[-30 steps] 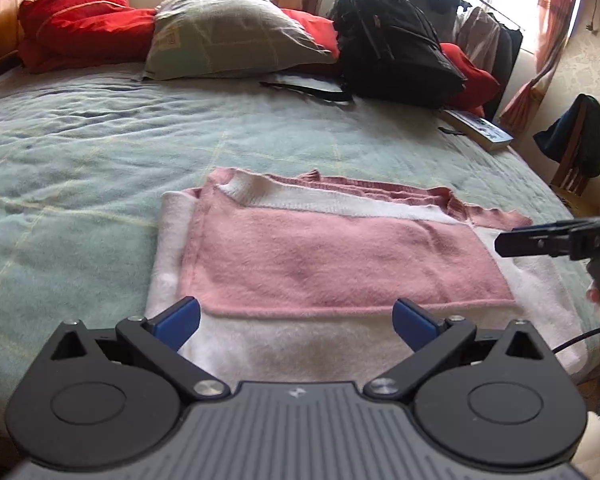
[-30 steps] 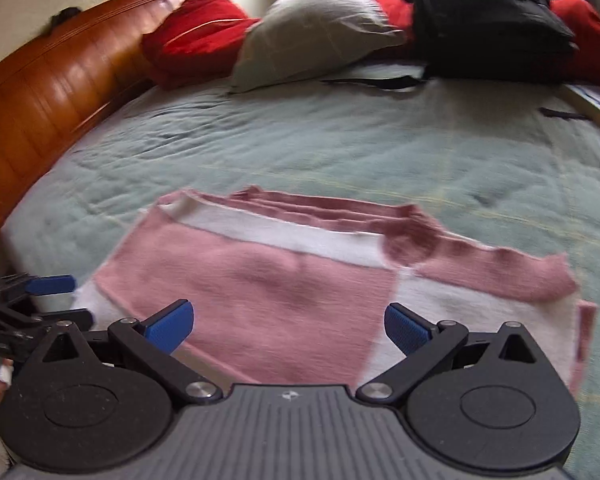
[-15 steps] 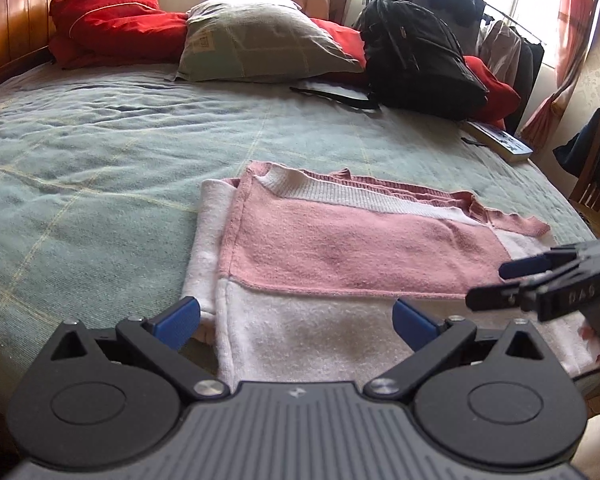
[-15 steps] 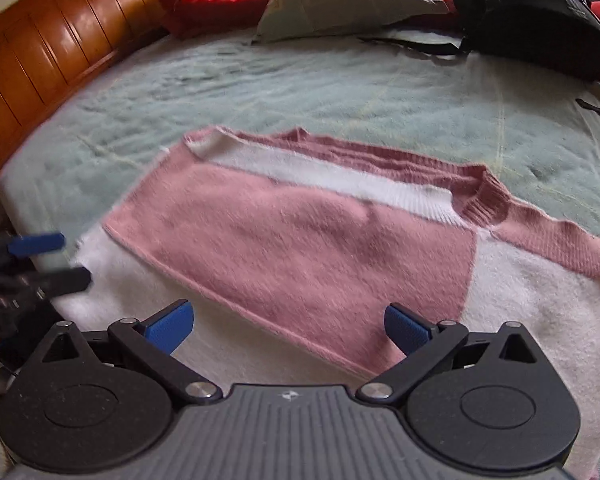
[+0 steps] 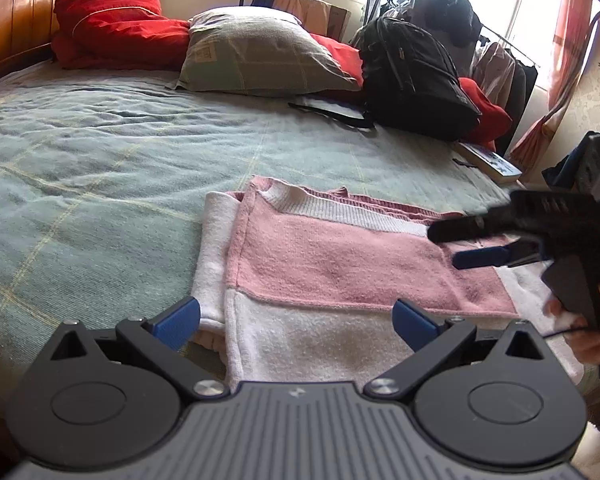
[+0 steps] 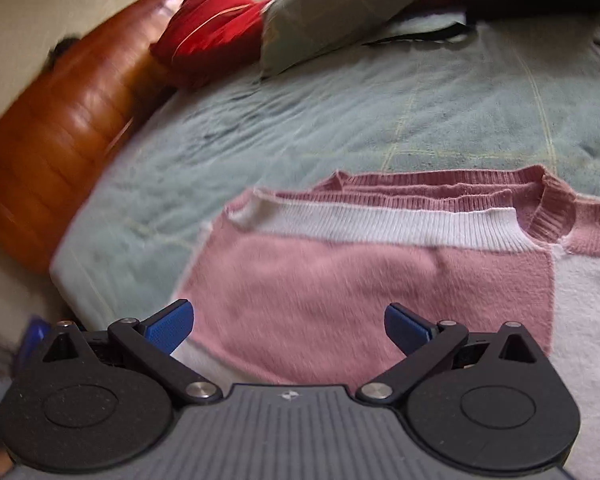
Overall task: Fold clothes
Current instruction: 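Move the right gripper toward the ribbed collar while the left gripper approaches the sweater edge, then roll the left gripper and grasp the side edge of the folded sweater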
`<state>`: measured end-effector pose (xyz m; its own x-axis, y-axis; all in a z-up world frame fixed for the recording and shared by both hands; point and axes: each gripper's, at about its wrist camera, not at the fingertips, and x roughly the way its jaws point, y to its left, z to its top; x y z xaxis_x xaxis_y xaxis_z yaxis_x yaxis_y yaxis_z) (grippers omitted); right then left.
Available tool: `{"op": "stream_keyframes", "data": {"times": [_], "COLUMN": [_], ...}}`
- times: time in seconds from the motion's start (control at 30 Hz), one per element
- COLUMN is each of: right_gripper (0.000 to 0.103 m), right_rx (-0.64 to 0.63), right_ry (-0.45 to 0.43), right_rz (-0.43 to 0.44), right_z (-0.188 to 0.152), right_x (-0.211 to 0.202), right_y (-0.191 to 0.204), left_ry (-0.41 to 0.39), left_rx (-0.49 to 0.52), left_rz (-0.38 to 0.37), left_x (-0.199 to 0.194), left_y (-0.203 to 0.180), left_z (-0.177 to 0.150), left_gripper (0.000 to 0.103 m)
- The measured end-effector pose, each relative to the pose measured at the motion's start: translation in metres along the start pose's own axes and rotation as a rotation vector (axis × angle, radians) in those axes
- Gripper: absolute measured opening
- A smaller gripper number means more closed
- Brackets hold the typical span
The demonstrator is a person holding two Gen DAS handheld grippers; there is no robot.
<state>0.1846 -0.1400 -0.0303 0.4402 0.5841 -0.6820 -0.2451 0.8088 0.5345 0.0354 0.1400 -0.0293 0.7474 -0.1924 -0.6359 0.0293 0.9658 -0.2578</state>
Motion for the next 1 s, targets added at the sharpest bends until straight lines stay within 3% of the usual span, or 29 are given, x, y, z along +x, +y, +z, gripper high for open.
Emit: {"op": "stream_keyframes", "data": {"times": [0.2, 0.3, 0.6, 0.8, 1.0], "right_gripper": [0.103, 0.103, 0.103, 0.103, 0.103], "right_rx": [0.174, 0.166, 0.134, 0.024, 0.006], "right_ry": [-0.035, -0.076, -0.047, -0.014, 0.01], "right_rz": [-0.058, -0.068, -0.037, -0.013, 0.035], "right_z": [0.016, 0.025, 0.029, 0.012, 0.005], "right_x": [0.03, 0.036, 0.025, 0.001, -0.004], "right_y": [-0.029, -0.034, -0.037, -0.026, -0.028], "left_ry": [0.006, 0.019, 0.04, 0.12, 0.267], "left_rx": [-0.045, -0.069, -0.128, -0.138, -0.256], "left_rz": [-0.043, -0.047, -0.124, -0.185, -0.274], "left_x": [0.002, 0.005, 0.009, 0.03, 0.071], "left_y": [0.012, 0.019, 0.038, 0.06, 0.096], "left_z": [-0.003, -0.003, 0.007, 0.024, 0.046], "left_gripper": [0.102, 0.102, 0.102, 0.102, 0.102]}}
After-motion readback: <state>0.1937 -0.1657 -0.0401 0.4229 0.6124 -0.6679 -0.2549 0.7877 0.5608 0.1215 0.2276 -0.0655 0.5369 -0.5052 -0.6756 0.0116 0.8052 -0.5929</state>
